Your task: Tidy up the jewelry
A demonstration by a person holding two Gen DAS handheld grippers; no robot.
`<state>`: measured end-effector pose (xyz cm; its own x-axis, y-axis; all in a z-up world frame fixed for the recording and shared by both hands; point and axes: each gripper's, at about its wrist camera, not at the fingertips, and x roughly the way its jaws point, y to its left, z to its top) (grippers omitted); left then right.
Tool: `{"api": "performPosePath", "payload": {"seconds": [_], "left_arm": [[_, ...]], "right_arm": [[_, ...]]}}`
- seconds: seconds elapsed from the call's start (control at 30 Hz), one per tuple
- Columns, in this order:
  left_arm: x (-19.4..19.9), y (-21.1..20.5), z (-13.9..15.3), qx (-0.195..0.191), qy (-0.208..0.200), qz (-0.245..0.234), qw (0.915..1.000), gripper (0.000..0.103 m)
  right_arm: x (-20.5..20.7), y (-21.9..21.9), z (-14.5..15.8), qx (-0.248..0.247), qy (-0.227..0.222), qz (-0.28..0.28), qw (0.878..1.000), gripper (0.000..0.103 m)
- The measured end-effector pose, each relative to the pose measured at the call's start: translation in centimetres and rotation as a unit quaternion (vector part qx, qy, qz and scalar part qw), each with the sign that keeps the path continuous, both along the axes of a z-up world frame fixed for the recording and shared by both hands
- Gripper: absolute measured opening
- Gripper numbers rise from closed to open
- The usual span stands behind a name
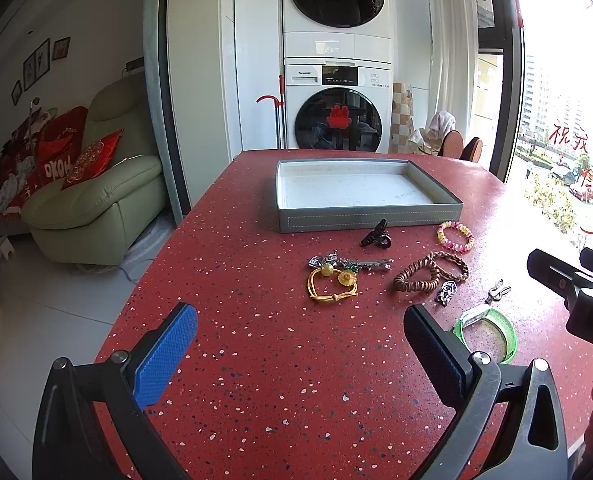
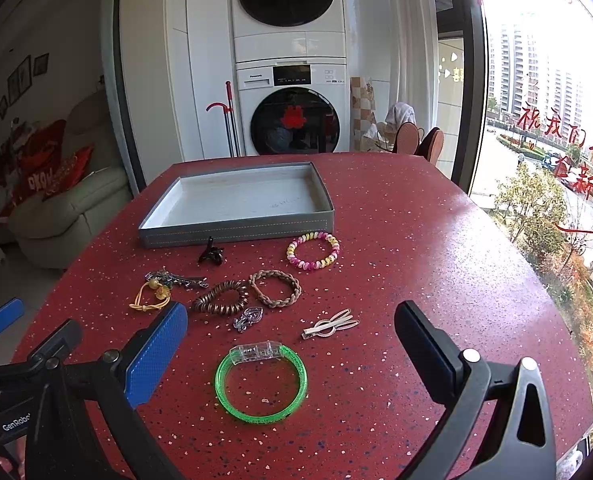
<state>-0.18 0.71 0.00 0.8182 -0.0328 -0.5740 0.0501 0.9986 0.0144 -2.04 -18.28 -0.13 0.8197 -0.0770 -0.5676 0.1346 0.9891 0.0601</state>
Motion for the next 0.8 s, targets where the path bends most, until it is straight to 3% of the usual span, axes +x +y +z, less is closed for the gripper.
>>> {"api": "performPosePath", "payload": {"seconds": [0.8], "left_arm": [[-0.03,0.50,-0.06,-0.003,-0.003,0.004,1.0000,0.103]], "right_arm": [[0.11,0.28,-0.13,0.006,0.001,0.000,1.000,0.103]]}}
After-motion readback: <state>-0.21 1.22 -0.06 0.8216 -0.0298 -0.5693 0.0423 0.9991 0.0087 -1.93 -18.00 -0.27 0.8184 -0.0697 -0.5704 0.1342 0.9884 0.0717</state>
